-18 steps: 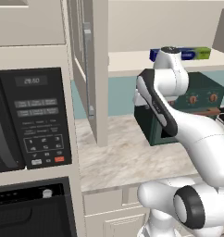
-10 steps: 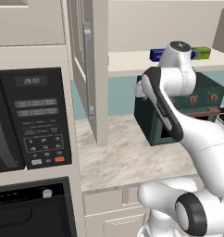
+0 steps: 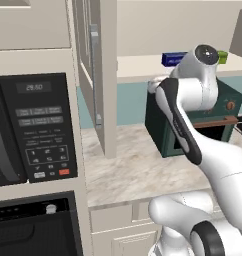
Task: Retrieve the tupperware and aluminum foil from the cabinet and place them on the dining counter near the plate with squash and garlic to prepare for storing leftovers.
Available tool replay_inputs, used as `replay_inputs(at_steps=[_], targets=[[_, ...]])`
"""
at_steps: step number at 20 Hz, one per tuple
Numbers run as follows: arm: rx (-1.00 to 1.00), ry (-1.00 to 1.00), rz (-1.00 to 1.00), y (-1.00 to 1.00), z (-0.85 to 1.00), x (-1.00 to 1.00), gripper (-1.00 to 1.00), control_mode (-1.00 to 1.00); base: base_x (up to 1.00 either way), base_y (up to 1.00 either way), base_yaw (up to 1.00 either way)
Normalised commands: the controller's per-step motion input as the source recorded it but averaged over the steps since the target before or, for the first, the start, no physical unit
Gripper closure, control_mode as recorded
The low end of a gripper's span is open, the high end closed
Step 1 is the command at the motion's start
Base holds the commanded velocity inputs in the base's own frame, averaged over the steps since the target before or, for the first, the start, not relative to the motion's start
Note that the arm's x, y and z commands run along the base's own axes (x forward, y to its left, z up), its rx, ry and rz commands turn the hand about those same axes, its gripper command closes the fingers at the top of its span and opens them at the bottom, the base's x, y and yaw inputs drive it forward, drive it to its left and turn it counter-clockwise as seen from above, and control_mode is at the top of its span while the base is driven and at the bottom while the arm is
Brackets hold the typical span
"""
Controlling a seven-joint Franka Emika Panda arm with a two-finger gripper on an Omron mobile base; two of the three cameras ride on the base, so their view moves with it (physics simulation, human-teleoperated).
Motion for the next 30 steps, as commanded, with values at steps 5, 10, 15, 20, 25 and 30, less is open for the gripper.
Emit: replay_inputs(at_steps=[5,10,15,20,25,30], targets=[[0.00,-0.25,-0.18,-0.01,0.48,0.21,-1.00,-1.00,0.00,0.00,0.00],[0.00,-0.09,-0.22,-0.18,0.13,0.42,-1.00,-1.00,0.00,0.00,0.00],[0.00,0.00,-0.23,-0.17,0.09,0.50,-1.00,-1.00,0.00,0.00,0.00],[0.03,0.04,-0.22,-0.15,0.40,0.44,-1.00,-1.00,0.00,0.00,0.00],[0.06,0.10,-0.17,-0.04,0.33,0.37,-1.00,-1.00,0.00,0.00,0.00],[0.10,0.08,-0.13,-0.06,0.03,0.41,-1.00,-1.00,0.00,0.00,0.00]])
